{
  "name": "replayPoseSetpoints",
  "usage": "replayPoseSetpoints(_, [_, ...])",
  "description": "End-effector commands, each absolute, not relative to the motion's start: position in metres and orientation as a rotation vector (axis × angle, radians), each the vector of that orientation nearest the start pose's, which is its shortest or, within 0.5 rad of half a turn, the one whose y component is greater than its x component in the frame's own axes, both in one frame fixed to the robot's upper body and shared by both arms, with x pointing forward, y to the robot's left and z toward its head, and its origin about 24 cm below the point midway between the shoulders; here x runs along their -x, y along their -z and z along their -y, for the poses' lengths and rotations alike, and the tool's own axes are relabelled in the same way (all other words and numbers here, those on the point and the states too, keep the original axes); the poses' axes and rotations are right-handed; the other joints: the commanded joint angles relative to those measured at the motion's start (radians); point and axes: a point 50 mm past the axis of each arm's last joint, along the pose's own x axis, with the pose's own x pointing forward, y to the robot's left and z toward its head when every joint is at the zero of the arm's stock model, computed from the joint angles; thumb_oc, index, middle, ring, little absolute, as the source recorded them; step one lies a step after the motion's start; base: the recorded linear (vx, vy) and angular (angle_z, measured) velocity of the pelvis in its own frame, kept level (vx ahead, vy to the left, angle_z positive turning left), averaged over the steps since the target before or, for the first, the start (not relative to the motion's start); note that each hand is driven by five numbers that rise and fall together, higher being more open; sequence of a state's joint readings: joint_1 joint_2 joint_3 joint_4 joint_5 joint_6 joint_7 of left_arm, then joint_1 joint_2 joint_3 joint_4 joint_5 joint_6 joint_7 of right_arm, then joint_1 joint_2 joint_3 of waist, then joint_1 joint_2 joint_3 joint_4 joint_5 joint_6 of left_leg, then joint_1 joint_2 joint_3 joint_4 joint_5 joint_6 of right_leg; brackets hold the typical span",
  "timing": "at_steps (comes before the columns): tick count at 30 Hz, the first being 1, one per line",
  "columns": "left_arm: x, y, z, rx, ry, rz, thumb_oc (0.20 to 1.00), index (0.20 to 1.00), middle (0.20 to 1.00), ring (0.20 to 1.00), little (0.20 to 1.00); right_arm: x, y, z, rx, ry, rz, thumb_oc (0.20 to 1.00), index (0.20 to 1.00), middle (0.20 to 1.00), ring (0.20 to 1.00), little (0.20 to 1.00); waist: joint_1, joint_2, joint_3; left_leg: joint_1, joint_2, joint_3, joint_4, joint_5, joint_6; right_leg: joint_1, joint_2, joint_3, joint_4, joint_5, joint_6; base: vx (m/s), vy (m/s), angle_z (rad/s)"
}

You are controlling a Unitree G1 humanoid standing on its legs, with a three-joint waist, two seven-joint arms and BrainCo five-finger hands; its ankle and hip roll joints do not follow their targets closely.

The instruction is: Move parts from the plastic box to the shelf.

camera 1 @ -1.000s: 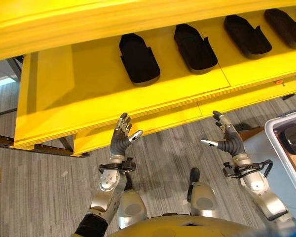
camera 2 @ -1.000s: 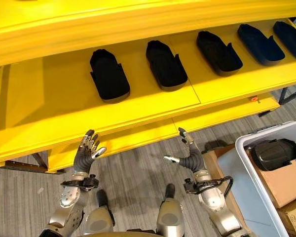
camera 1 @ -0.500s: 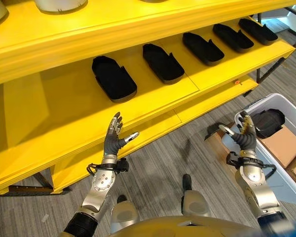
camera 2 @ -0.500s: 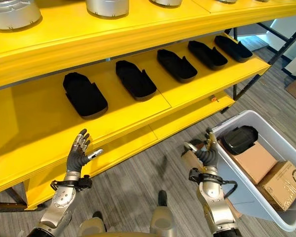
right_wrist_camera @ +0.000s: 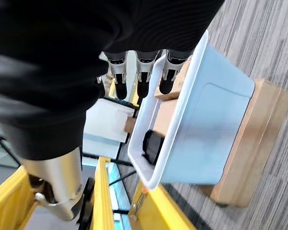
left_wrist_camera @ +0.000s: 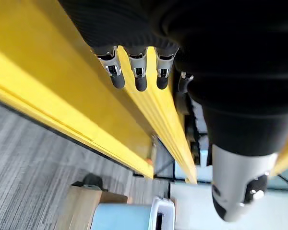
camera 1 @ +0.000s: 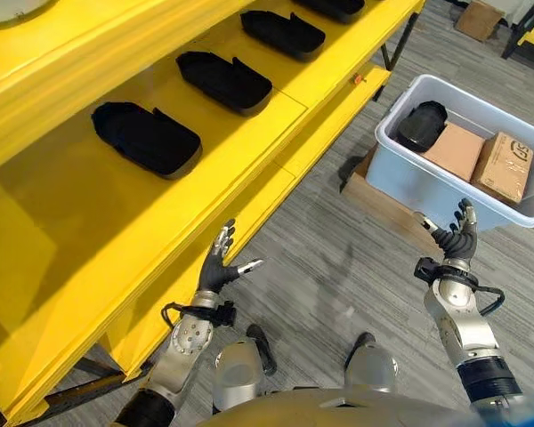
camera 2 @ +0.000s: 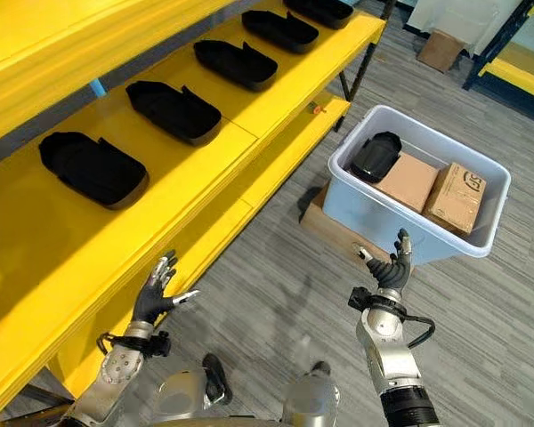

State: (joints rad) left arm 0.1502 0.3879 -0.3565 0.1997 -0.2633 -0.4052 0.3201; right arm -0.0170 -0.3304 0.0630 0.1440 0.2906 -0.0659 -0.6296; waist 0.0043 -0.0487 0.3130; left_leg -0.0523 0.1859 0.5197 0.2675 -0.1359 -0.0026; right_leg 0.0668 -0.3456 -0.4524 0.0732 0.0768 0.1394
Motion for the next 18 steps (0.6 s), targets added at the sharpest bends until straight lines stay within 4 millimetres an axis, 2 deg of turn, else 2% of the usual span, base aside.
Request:
replayPoseSetpoints(1, [-0.21,-0.02,-0.165,-0.044,-0.039,0.159,1.0,1.0,1.0,1.0,1.0,-0.254,-0.065,0.249,0.101,0.678,0.107,1.0,1.0,1.0,1.0,1.0,-0.017,-0.001,-0.012,0.097,0.068,-0.045,-0.09,0.033,-0.059,-0.038,0.024,0.03,0.059,-0.052,0.045,0.1,-0.345,-0.31])
replayPoseSetpoints(5, [-0.211,-0.027,-0.162,-0.027,-0.035,0.199,1.0,1.0,1.0,1.0,1.0,-0.248,-0.068,0.259,0.161,0.732,0.132,1.0,1.0,1.0,1.0,1.0,-0.054,-0.003,-0.003,0.122,0.132,0.005,-0.09,0.061,-0.088,-0.063,0.038,0.011,0.115,-0.103,0.029,0.12,-0.287,-0.38])
replayPoseSetpoints(6, [-0.211,-0.027,-0.162,-0.027,-0.035,0.199,1.0,1.0,1.0,1.0,1.0,-0.248,-0.069,0.259,0.161,0.732,0.132,1.0,1.0,1.0,1.0,1.0,-0.054,-0.002,-0.003,0.122,0.133,0.006,-0.09,0.061,-0.089,-0.064,0.039,0.012,0.117,-0.105,0.028,0.14,-0.269,-0.45])
replayPoseSetpoints(9, [-0.22,-0.037,-0.158,-0.005,-0.014,0.247,1.0,1.0,1.0,1.0,1.0,-0.251,-0.082,0.267,0.241,0.78,0.222,1.0,1.0,1.0,1.0,1.0,-0.092,0.013,0.006,0.142,0.203,0.046,-0.069,0.076,-0.111,-0.123,0.048,0.015,0.209,-0.148,-0.011,0.2,-0.398,-0.53])
replayPoseSetpoints(12, [-0.227,-0.042,-0.159,0.001,-0.043,0.269,1.0,1.0,1.0,1.0,1.0,-0.253,-0.088,0.27,0.273,0.766,0.248,1.0,1.0,1.0,1.0,1.0,-0.119,0.024,0.006,0.161,0.227,0.047,-0.045,0.092,-0.127,-0.168,0.065,0.04,0.269,-0.183,-0.039,0.19,-0.307,-0.53])
replayPoseSetpoints(14, [-0.232,-0.045,-0.162,0.003,-0.087,0.273,1.0,1.0,1.0,1.0,1.0,-0.251,-0.088,0.271,0.321,0.734,0.26,1.0,1.0,1.0,1.0,1.0,-0.142,0.03,0.003,0.166,0.259,0.05,0.006,0.172,-0.159,-0.171,0.112,0.059,0.267,-0.211,-0.077,0.2,-0.275,-0.37])
replayPoseSetpoints(16, [-0.237,-0.046,-0.163,0.015,-0.105,0.272,1.0,1.0,1.0,1.0,1.0,-0.249,-0.086,0.271,0.333,0.711,0.259,1.0,1.0,1.0,1.0,1.0,-0.155,0.031,0.0,0.16,0.29,0.049,0.057,0.228,-0.183,-0.163,0.146,0.061,0.249,-0.223,-0.105,0.17,-0.256,-0.46])
replayPoseSetpoints(17, [-0.24,-0.048,-0.164,0.031,-0.129,0.285,1.0,1.0,1.0,1.0,1.0,-0.249,-0.085,0.267,0.36,0.659,0.276,1.0,1.0,1.0,1.0,1.0,-0.154,0.025,-0.001,0.129,0.227,-0.042,0.125,0.199,-0.162,-0.156,0.189,0.097,0.216,-0.225,-0.13,0.22,-0.231,-0.44])
replayPoseSetpoints(18, [-0.24,-0.05,-0.164,0.034,-0.137,0.286,1.0,1.0,1.0,1.0,1.0,-0.249,-0.085,0.265,0.37,0.635,0.285,1.0,1.0,1.0,1.0,1.0,-0.145,0.026,0.001,0.101,0.166,-0.098,0.134,0.172,-0.141,-0.15,0.204,0.122,0.197,-0.217,-0.129,0.25,-0.182,-0.36])
